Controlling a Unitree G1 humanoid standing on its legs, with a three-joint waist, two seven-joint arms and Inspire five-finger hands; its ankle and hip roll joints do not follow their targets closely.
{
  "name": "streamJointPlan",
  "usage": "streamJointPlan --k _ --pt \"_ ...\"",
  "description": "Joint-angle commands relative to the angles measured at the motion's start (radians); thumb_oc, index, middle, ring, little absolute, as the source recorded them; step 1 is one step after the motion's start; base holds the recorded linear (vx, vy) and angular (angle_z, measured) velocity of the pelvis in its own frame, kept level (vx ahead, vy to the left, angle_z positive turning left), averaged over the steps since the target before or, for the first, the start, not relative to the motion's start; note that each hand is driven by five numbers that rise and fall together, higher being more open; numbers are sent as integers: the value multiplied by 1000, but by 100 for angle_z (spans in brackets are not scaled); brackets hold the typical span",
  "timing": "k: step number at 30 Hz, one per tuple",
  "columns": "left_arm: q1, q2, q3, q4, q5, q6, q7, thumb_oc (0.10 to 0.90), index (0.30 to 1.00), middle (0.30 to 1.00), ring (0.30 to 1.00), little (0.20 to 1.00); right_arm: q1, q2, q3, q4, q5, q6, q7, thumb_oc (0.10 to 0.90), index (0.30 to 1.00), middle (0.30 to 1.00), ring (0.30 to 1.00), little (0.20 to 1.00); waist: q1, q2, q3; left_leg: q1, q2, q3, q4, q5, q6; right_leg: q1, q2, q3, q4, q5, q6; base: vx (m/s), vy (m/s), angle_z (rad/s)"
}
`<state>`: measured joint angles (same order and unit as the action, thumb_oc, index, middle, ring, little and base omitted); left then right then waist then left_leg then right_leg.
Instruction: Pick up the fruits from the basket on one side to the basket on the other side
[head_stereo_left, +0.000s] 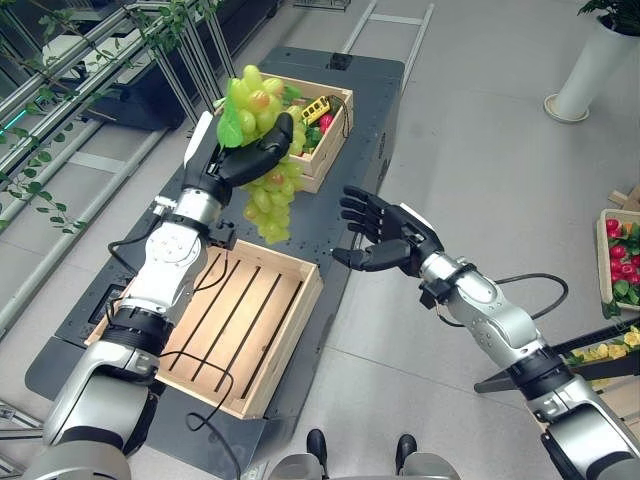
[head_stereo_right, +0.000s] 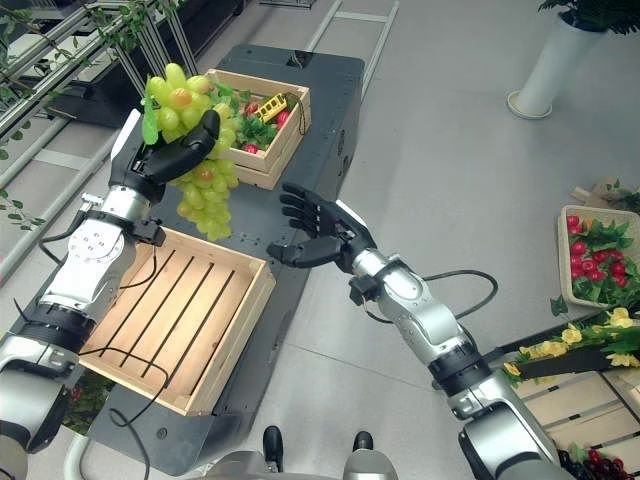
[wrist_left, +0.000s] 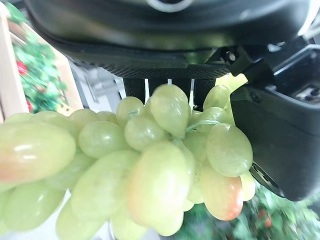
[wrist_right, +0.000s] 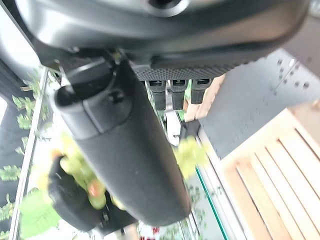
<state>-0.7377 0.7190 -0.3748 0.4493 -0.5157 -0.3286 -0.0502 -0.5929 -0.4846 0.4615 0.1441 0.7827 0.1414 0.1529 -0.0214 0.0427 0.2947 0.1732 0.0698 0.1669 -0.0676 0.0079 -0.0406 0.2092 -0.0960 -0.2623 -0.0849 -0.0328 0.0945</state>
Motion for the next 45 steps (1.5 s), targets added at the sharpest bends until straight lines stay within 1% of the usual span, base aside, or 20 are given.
streamJointPlan --k 1,4,8,9,13,16,19,25,28,32,35,36,37,42,43,44,45 --pt "-203 -3 -28 45 -59 -65 -28 400 300 300 300 300 -88 86 25 18 169 -12 34 800 900 900 900 900 12 -5 -216 -32 -11 -24 -20 -40 -20 -33 -25 -17 37 -27 -27 19 -46 -1" --pt "-242 -26 -63 64 -73 -58 -56 400 300 300 300 300 -152 116 40 50 220 14 9 800 900 900 900 900 22 -10 -228 -31 -12 -31 -20 -41 -20 -24 -24 -24 26 -24 -28 7 -32 6" --pt "-270 -41 -88 67 -94 -48 -79 400 300 300 300 300 -197 135 46 85 264 29 -7 800 900 900 900 900 32 -15 -240 -32 -11 -39 -20 -42 -20 -18 -24 -32 20 -24 -27 3 -14 2" --pt "-282 -55 -100 63 -99 -43 -86 400 300 300 300 300 -219 146 51 102 302 37 -10 800 900 900 900 900 38 -17 -244 -31 -11 -43 -20 -42 -20 -16 -24 -36 19 -25 -28 0 0 0" --pt "-296 -74 -110 61 -122 -45 -110 400 300 300 300 300 -250 160 54 122 362 40 -21 800 900 900 900 900 47 -21 -250 -32 -9 -48 -20 -42 -21 -11 -24 -44 15 -27 -29 2 -10 3" --pt "-307 -107 -123 50 -124 -31 -115 400 300 300 300 300 -292 192 51 148 393 3 -57 800 900 900 900 900 58 -25 -258 -33 -9 -58 -20 -44 -21 -5 -22 -49 7 -26 -32 9 -15 5" --pt "-307 -123 -128 54 -125 -27 -126 400 300 300 300 300 -309 207 48 152 402 -14 -77 800 900 900 900 900 62 -27 -261 -34 -10 -64 -20 -43 -21 -3 -21 -50 5 -26 -33 6 -14 8" --pt "-305 -133 -135 63 -131 -14 -145 400 300 300 300 300 -339 230 46 161 403 -67 -124 800 900 900 900 900 67 -29 -266 -35 -8 -66 -20 -42 -20 -2 -21 -52 -1 -21 -33 0 -2 1" --pt "-302 -137 -136 74 -143 -14 -152 400 300 300 300 300 -343 230 39 163 420 -94 -134 800 900 900 900 900 66 -28 -269 -36 -7 -65 -20 -41 -20 -3 -21 -50 -2 -20 -33 0 0 0" --pt "-303 -146 -136 81 -158 -12 -159 400 300 300 300 300 -351 240 35 175 433 -113 -134 800 900 900 900 900 65 -28 -270 -36 -6 -63 -20 -41 -20 -5 -21 -49 -2 -18 -33 0 0 0" --pt "-306 -161 -138 94 -160 -19 -161 400 300 300 300 300 -358 258 32 195 449 -152 -136 800 900 900 900 900 65 -26 -270 -36 -6 -63 -20 -39 -20 -5 -21 -49 -2 -16 -33 0 0 0" --pt "-307 -164 -138 96 -159 -20 -160 400 300 300 300 300 -359 261 31 199 451 -156 -136 800 900 900 900 900 66 -26 -270 -36 -6 -63 -20 -39 -19 -5 -21 -49 -2 -16 -33 0 0 0" --pt "-309 -169 -137 103 -162 -24 -158 400 300 300 300 300 -360 269 28 205 450 -172 -135 400 300 300 300 300 66 -25 -271 -36 -6 -63 -20 -39 -20 -6 -22 -49 -2 -16 -33 0 0 0" --pt "-310 -178 -129 110 -154 -21 -121 400 300 300 300 300 -363 275 16 226 444 -201 -158 400 300 300 300 300 67 -24 -272 -36 -5 -65 -20 -40 -19 -6 -23 -49 -2 -16 -32 0 0 0" --pt "-309 -176 -126 112 -156 -18 -116 445 368 368 368 368 -362 274 14 227 441 -207 -162 400 300 300 300 300 67 -24 -272 -36 -5 -65 -20 -40 -19 -6 -23 -49 -2 -16 -32 0 0 0" --pt "-307 -178 -122 116 -153 -9 -100 560 540 540 540 540 -363 272 11 229 437 -212 -167 400 300 300 300 300 66 -24 -272 -37 -5 -65 -20 -40 -19 -7 -22 -48 -2 -16 -33 0 0 0" --pt "-306 -179 -120 117 -152 -1 -89 615 622 622 622 622 -363 273 10 227 433 -216 -172 400 300 300 300 300 66 -24 -271 -37 -5 -66 -20 -40 -19 -8 -22 -48 -2 -16 -33 0 0 0"
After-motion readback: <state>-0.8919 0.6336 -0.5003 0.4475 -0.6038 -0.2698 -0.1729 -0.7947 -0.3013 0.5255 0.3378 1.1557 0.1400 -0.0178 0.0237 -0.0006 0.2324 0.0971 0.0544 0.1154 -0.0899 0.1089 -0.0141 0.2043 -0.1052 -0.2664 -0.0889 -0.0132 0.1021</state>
